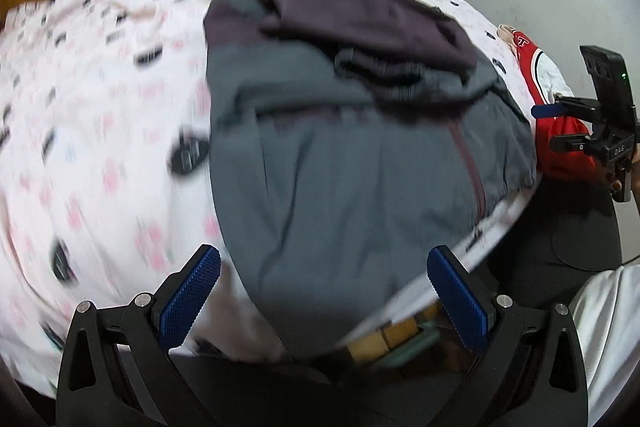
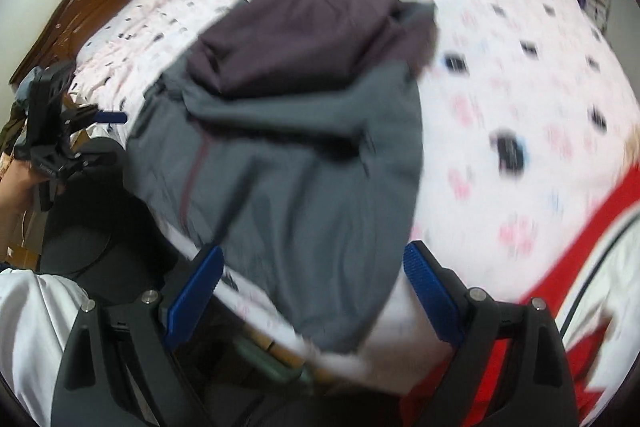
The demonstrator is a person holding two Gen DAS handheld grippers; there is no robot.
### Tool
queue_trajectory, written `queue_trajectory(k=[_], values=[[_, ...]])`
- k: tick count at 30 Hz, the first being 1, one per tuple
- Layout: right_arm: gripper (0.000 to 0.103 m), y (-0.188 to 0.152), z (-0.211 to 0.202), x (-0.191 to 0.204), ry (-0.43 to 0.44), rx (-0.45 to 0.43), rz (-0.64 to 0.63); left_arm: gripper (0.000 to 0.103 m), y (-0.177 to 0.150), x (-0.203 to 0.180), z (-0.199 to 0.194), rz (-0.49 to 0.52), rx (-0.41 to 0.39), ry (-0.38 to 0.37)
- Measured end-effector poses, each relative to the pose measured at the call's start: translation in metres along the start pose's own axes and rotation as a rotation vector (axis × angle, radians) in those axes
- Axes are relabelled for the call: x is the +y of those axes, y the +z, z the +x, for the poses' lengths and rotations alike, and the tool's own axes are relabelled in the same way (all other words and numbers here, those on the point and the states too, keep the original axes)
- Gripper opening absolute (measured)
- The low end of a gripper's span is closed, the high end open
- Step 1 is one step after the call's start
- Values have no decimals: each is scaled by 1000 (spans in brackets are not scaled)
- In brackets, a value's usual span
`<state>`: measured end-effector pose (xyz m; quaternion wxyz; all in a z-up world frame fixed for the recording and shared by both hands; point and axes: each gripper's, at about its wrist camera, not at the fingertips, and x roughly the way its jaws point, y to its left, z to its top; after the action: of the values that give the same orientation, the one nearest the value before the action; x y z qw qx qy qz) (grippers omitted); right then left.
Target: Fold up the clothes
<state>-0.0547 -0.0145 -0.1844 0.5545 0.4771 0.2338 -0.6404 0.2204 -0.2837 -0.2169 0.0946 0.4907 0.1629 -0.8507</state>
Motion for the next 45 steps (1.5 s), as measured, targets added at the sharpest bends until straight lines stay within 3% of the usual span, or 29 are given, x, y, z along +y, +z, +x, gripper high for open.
queue_trajectory(k=[7, 20, 30, 36, 45], values=[[92, -22, 16, -6, -14, 33, 67, 102, -16, 1, 11, -97, 17, 65], [92, -28, 41, -6, -28, 78, 95, 102, -30, 22, 36, -288, 52, -46], [86, -27, 51, -1, -55, 100, 93, 102, -22, 2, 47, -248, 31, -72], [86, -26, 51, 1, -60, 97, 98, 102, -21, 3, 51, -301, 15, -64], [86, -26, 52, 4, -55, 92, 102, 102, -21, -9, 56, -313, -11, 21]])
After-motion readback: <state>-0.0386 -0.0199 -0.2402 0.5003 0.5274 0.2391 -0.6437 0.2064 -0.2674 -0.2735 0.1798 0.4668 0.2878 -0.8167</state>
